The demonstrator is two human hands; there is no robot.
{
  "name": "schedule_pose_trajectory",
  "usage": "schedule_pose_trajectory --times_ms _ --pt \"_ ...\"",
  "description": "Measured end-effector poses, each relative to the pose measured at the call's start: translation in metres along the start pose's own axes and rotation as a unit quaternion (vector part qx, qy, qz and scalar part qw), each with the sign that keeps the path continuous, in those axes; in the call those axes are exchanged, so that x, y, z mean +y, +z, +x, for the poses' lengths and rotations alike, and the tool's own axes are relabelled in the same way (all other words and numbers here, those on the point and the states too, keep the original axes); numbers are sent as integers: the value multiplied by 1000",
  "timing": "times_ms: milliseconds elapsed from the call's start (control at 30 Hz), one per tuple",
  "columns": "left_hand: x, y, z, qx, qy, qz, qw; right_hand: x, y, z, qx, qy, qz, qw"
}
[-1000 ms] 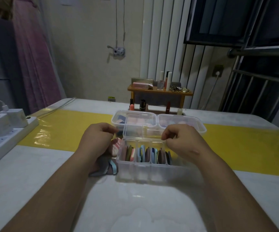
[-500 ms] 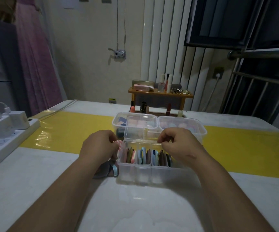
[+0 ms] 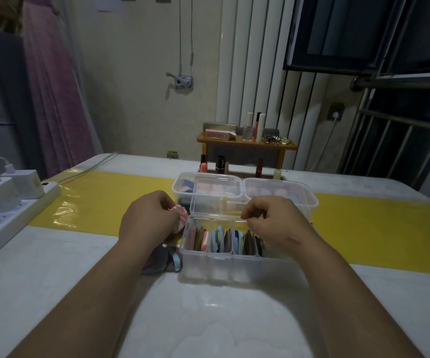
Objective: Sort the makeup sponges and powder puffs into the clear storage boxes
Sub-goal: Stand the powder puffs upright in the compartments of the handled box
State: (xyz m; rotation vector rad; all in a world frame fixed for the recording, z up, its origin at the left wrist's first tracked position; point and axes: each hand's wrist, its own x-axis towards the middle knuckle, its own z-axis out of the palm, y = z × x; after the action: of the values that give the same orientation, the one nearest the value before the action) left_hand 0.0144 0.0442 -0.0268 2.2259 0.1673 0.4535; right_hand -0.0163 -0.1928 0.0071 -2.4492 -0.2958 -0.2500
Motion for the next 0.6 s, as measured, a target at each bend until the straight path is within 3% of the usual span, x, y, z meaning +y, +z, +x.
schedule_pose_trajectory --times_ms 133,367,600 --pt "4 0 -2 34 14 3 999 0 0 0 2 -4 -5 1000" --pt "5 -1 -5 79 11 -112 990 0 2 1 6 -7 5 1000" --pt "14 -2 -9 90 90 -146 981 -1 3 1 3 -14 13 1000"
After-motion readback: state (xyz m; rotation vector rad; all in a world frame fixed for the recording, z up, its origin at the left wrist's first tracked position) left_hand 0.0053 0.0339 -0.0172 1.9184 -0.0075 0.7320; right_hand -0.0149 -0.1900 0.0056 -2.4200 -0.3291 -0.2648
